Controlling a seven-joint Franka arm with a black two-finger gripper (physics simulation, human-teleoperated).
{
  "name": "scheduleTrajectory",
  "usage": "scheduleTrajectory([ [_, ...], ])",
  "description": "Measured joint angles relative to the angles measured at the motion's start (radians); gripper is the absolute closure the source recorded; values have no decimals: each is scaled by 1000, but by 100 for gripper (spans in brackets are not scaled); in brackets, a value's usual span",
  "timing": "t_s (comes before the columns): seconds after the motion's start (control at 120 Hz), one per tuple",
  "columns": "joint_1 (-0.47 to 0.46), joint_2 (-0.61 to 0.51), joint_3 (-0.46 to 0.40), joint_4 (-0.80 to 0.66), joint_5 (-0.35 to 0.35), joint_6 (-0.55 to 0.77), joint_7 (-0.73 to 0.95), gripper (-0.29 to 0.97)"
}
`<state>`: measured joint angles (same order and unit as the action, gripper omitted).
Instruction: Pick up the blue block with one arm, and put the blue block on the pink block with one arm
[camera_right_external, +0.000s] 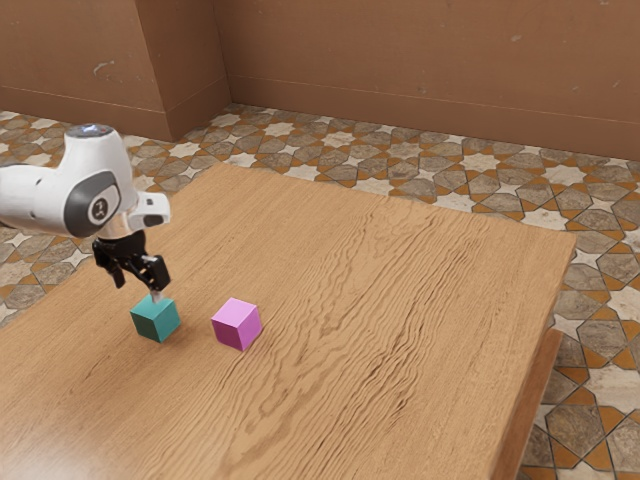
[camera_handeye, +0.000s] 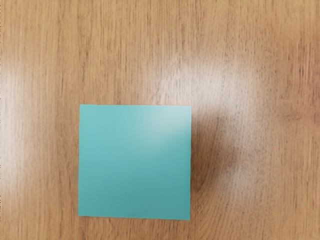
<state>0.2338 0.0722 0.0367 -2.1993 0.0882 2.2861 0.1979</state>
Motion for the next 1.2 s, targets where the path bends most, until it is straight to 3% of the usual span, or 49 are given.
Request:
scheduleTrajectory([
  [0.292, 6, 19, 13, -60, -8, 76, 41, 0],
  [1.2, 7, 175, 20, 59, -48, 99, 145, 0],
])
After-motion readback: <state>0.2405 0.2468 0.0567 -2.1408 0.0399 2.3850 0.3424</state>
